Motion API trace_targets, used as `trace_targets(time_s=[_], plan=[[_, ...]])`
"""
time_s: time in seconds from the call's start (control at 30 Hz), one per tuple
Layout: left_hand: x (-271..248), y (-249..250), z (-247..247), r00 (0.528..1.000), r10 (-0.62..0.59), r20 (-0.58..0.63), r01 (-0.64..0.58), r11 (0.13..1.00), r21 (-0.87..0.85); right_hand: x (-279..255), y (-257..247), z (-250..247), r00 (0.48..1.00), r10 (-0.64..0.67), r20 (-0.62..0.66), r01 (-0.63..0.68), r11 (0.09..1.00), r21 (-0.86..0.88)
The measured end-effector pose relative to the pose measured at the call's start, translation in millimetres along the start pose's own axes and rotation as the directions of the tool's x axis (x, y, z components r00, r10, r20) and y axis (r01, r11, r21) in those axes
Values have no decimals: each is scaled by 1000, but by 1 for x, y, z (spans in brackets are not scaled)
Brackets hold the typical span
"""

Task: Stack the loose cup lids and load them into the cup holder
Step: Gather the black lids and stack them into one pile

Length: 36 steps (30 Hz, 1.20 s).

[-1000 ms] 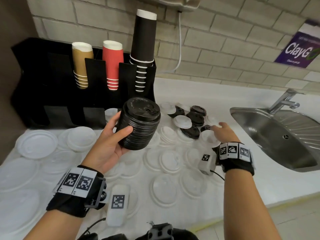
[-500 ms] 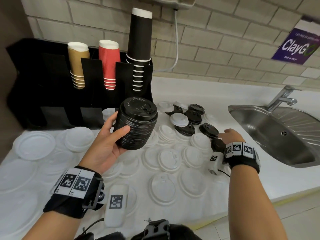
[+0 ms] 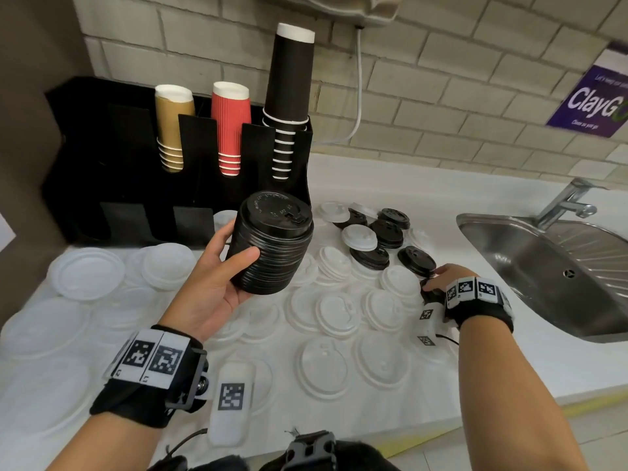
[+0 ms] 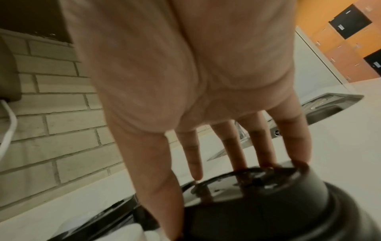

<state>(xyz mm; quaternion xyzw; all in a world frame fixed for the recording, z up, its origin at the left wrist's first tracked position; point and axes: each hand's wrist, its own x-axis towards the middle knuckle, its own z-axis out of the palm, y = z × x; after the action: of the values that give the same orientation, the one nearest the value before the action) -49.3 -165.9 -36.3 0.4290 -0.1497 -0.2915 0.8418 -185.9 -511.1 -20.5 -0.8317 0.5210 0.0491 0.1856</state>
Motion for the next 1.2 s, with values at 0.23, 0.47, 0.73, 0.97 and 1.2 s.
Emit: trace_targets(time_s=[0.23, 0.47, 0.73, 0.97, 1.2], plan=[[-13, -4, -2, 999, 30, -11, -30, 999, -20, -13, -13, -20, 985, -5, -173, 38, 982, 188], [-16, -8, -3, 999, 26, -29, -27, 999, -35, -95, -71, -11, 772, -610, -179, 471, 361, 805], [-15, -11, -5, 1000, 5, 21, -6, 998, 55, -156, -131, 8, 462, -808, -365, 796, 196, 572], [-8, -3, -13, 996, -20, 83, 9, 992, 122, -158, -144, 14, 491, -805, -332, 795, 260, 547], [0, 2, -19, 992, -26, 123, 12, 993, 115, -157, -154, 15, 473, -825, -309, 798, 252, 548]])
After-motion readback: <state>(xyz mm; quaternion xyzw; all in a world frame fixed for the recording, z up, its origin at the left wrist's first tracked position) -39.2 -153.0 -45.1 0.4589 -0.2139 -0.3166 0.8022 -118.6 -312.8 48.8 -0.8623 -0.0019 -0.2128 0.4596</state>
